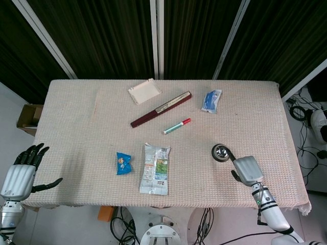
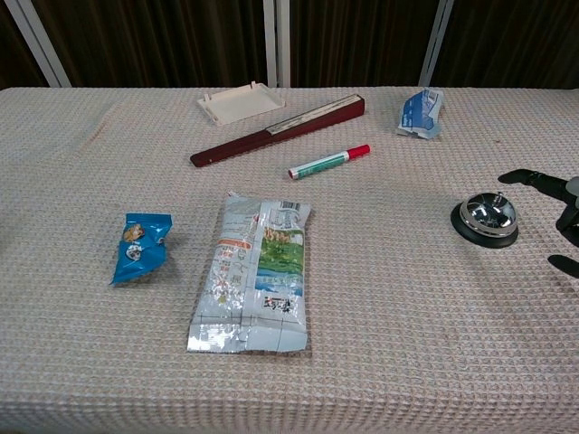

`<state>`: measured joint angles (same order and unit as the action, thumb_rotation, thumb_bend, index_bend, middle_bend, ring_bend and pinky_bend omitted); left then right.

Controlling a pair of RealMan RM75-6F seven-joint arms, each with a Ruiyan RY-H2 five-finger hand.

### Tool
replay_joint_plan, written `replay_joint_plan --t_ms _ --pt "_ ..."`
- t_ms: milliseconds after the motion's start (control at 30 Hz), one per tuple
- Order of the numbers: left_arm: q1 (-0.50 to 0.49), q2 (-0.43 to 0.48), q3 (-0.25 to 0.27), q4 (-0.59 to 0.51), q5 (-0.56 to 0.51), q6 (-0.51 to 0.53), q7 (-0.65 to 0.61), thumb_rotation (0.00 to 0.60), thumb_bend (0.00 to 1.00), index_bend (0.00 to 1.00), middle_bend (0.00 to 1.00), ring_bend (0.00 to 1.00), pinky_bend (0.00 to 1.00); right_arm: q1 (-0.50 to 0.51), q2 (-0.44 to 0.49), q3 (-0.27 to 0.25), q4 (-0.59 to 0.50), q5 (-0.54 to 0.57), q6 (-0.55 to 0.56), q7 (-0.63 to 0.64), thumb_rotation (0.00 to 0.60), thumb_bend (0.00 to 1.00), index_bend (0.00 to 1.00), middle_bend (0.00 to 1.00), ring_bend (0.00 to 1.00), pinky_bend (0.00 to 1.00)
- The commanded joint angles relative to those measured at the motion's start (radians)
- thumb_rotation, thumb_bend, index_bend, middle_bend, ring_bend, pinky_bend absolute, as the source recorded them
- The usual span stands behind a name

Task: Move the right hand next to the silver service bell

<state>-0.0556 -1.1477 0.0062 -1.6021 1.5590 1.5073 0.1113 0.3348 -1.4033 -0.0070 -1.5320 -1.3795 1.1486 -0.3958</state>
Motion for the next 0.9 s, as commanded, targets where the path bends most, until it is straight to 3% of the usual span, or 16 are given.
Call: replay_joint_plan --t_ms 33,200,533,900 --pt "0.0 -0.001 0.0 0.001 -0.001 -0.002 0.0 0.167 0.01 0.11 0.08 0.07 0.18 0.01 -0.01 -0.001 0.018 0.022 -0.035 -0.002 0.6 0.27 0.0 0.8 0.86 0.85" --pt "-0.001 0.0 -0.001 0.002 -0.003 -0.001 -0.001 0.164 0.01 0.11 0.08 0.07 0.18 0.013 -0.012 -0.002 0.029 0.038 -0.051 -0.009 0.6 0.28 0.0 0.8 0.86 0.85" --pt "-0.003 -0.002 0.0 -0.003 0.004 -0.001 0.005 0.165 0.01 0.11 0.08 0.07 0.18 -0.003 0.019 0.011 -0.016 -0.025 0.029 0.043 0.6 0.28 0.0 0.8 0.86 0.85" --pt "0.0 0.001 0.0 -0.005 -0.002 -0.001 0.01 0.167 0.01 0.11 0.08 0.07 0.18 0.007 -0.019 -0.003 0.035 0.053 -0.056 -0.017 0.6 0.28 0.0 0.8 0.86 0.85"
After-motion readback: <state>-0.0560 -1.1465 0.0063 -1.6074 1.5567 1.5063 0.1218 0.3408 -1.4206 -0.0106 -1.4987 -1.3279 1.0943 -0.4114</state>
